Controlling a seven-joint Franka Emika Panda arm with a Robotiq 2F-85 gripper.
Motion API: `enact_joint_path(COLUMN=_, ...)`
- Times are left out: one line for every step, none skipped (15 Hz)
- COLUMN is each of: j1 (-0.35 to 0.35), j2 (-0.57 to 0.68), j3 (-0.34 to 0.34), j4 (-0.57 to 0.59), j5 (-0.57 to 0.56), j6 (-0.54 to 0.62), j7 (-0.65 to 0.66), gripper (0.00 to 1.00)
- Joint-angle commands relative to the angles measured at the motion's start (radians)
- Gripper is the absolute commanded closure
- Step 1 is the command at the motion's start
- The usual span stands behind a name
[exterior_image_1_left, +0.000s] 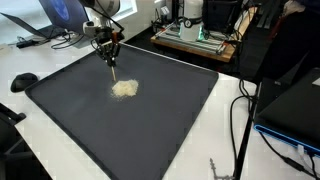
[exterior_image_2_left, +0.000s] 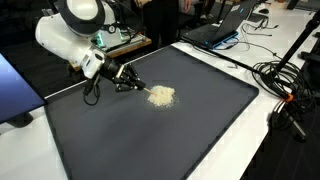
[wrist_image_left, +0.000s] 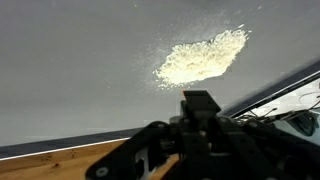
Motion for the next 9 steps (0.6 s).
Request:
enact_joint_path(j1=0.070, j2=-0.088, j3=-0.036, j4=-0.110, j5=0.099, j6=0.100, j7=-0.049, gripper=0.97)
enact_joint_path(j1=0.086, j2=-0.101, j3=-0.039, j4=-0.128, j5=0.128, j6=0.135, j7=-0.057, gripper=0.97)
enact_joint_path(j1=0.100, j2=-0.112, j3=-0.042, j4=-0.143, j5=0.141, j6=0.157, j7=-0.062, gripper=0.97)
enact_joint_path(j1=0.115, j2=-0.123, j3=-0.044, j4=-0.158, j5=0.158, j6=0.182, j7=-0.067, gripper=0.97)
enact_joint_path(j1=0.128, j2=-0.134, j3=-0.045, j4=-0.172, j5=0.173, j6=0.205, j7=-0.071, gripper=0.97)
enact_joint_path(j1=0.140, j2=-0.146, j3=-0.046, j4=-0.186, j5=0.187, j6=0.226, j7=-0.077, gripper=0.97)
enact_joint_path(j1=0.153, j2=-0.160, j3=-0.046, j4=-0.202, j5=0.199, j6=0.249, j7=-0.082, gripper=0.97)
enact_joint_path(j1=0.167, j2=-0.174, j3=-0.045, j4=-0.216, j5=0.212, j6=0.271, j7=-0.087, gripper=0.97)
enact_joint_path(j1=0.177, j2=-0.189, j3=-0.043, j4=-0.230, j5=0.222, j6=0.288, j7=-0.093, gripper=0.97)
